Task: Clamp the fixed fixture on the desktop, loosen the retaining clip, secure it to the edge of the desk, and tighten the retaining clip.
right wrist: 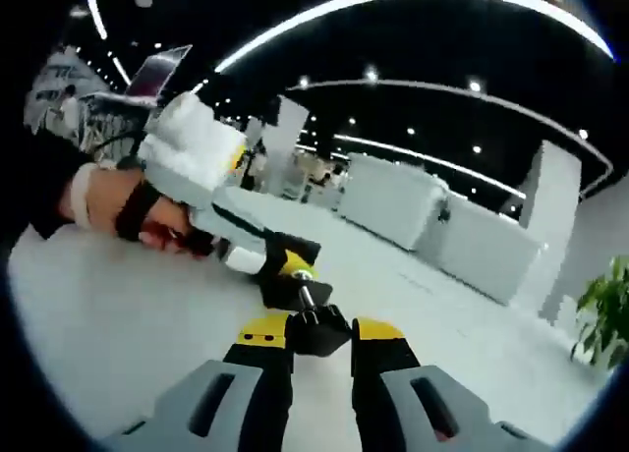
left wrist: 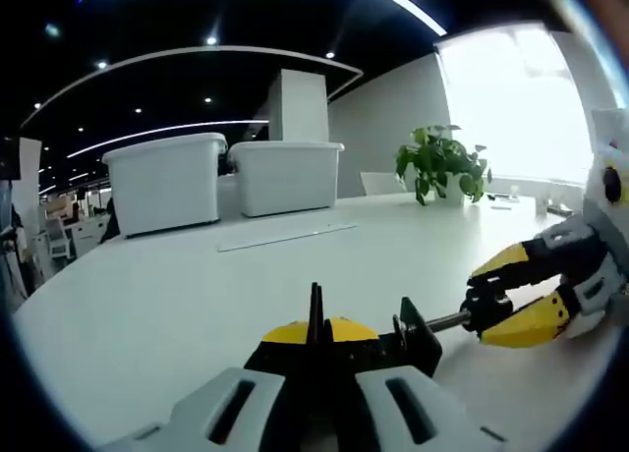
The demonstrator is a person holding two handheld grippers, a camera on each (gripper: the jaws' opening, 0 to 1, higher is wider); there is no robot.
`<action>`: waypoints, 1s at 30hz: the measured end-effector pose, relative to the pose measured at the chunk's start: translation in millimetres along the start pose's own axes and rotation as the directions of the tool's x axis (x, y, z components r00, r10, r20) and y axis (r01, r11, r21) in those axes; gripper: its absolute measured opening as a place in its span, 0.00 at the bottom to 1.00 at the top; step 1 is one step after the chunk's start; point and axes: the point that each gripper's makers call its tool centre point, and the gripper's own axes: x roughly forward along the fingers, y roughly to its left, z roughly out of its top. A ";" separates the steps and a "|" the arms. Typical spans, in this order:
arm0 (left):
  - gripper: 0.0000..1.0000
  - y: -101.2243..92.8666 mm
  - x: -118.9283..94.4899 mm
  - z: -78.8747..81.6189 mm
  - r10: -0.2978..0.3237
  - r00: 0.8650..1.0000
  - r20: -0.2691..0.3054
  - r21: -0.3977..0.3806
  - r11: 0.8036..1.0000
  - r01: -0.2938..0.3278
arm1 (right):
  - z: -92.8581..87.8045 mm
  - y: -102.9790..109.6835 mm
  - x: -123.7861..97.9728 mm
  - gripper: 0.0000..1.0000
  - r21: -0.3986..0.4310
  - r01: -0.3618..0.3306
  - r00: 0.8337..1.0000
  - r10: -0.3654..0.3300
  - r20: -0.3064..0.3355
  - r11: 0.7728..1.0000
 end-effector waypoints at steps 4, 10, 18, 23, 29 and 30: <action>0.04 0.1 -0.1 0.1 0.001 1.000 0.000 0.000 1.000 -0.001 | 1.0 -0.5 1.0 0.21 -0.118 0.021 1.000 -0.020 0.003 0.993; 0.04 0.5 -0.2 0.2 0.000 1.000 0.000 -0.001 1.000 0.000 | -0.5 1.0 -0.3 0.25 -0.094 0.004 1.000 -0.004 0.005 0.996; 0.04 0.2 -0.6 0.3 -0.002 1.000 -0.001 -0.002 1.000 0.002 | 12.0 -15.7 0.9 0.45 0.631 -0.051 0.998 0.064 0.002 0.774; 0.04 -0.2 -0.8 0.5 -0.004 1.000 -0.001 -0.004 1.000 0.004 | -18.0 -27.9 3.9 0.28 0.826 0.023 0.995 0.067 -0.073 0.563; 0.04 -0.9 -0.9 0.9 -0.007 1.000 -0.001 -0.002 1.000 0.007 | -28.2 -15.6 6.4 0.24 0.932 0.024 0.988 0.136 -0.078 0.361; 0.04 -0.9 -0.9 0.9 -0.008 1.000 -0.001 -0.002 1.000 0.008 | -30.2 -6.2 4.6 0.24 0.946 0.023 0.979 0.183 -0.086 0.324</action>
